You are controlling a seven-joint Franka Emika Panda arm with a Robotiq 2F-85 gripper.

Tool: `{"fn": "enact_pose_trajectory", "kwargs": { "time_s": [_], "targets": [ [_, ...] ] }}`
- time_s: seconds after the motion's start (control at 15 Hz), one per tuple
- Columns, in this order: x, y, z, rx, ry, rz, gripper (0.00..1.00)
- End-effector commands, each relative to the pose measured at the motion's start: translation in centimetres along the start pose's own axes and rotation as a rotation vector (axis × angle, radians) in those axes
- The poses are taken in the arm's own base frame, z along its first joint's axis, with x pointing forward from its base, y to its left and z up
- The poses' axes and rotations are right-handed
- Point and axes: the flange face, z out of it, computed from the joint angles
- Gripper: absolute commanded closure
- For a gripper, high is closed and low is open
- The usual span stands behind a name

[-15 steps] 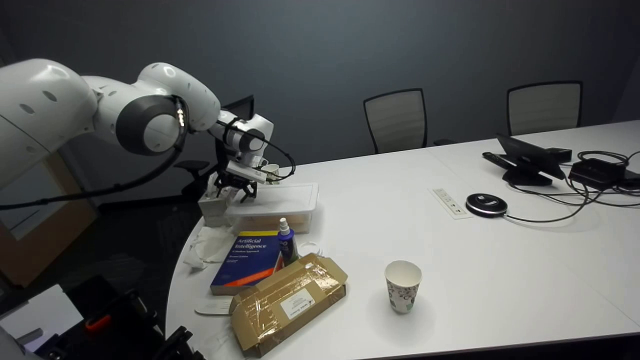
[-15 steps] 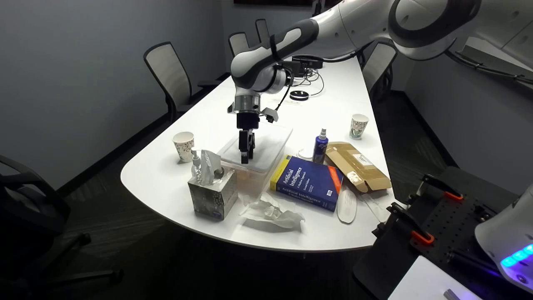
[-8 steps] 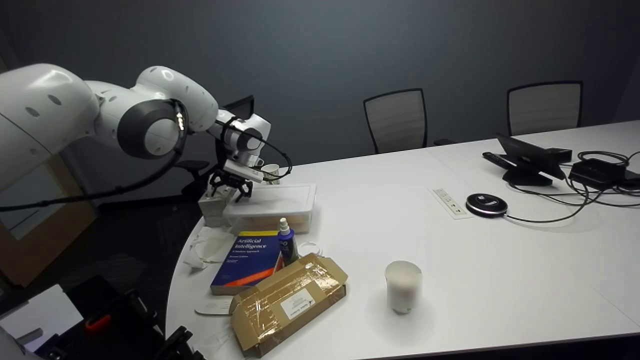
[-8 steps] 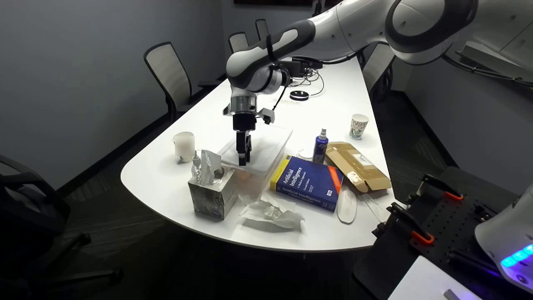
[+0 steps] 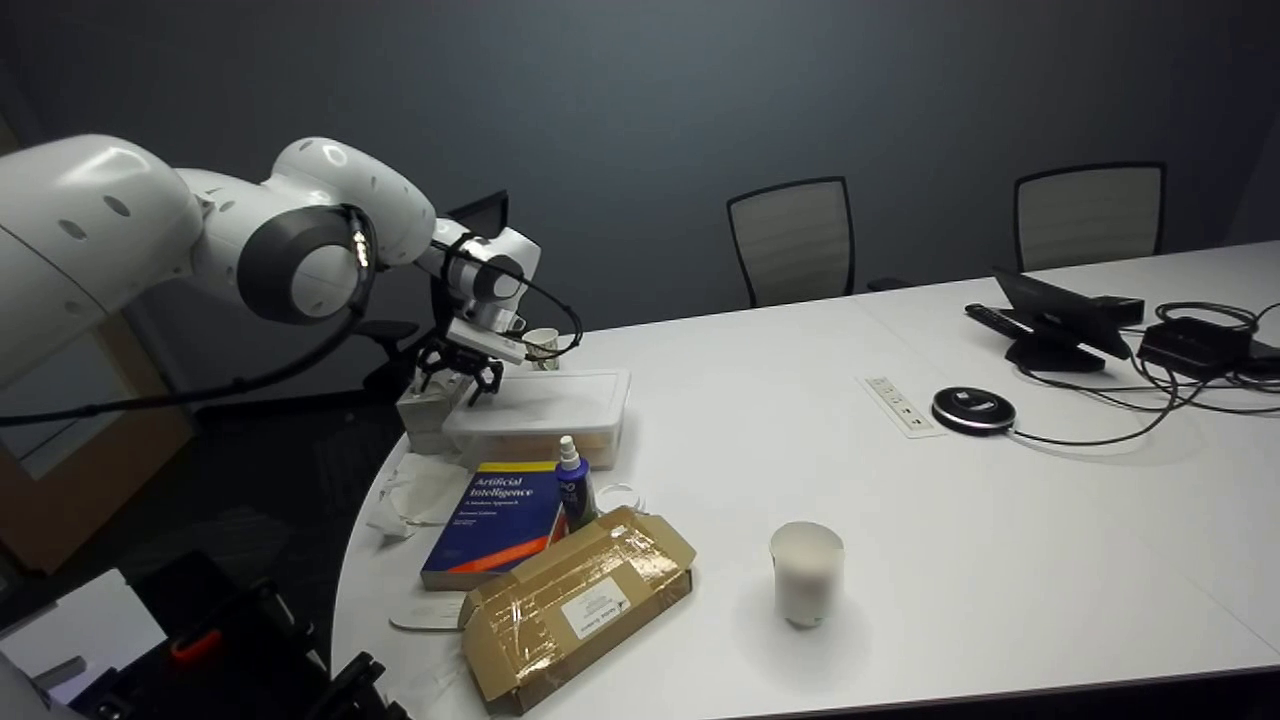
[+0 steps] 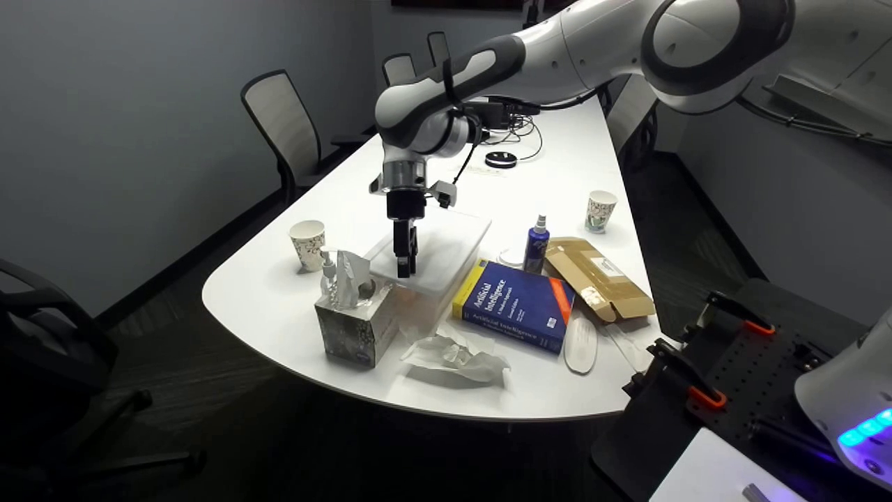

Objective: Completely cover the tote with the white lid then use a napkin to wipe the lid

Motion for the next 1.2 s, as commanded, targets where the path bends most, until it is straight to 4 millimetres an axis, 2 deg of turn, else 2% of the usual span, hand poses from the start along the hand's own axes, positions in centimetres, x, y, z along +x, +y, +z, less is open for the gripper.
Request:
{"fn": "enact_pose_trajectory", "kwargs": {
  "time_s": [0.0, 0.4, 0.8, 0.93, 1.13],
  "targets": [
    [0.4, -0.5, -0.8, 0.004, -0.001, -0.014, 0.00],
    [0.5, -1.6, -4.4, -0.039, 0.019, -0.013, 0.00],
    [1.4, -4.3, -8.5, -0.157, 0.021, -0.017, 0.00],
    [2.5, -5.8, -8.6, -0.206, 0.006, -0.051, 0.00],
    [4.5, -7.9, -7.1, -0.303, -0.057, -0.094, 0.00]
  ]
}}
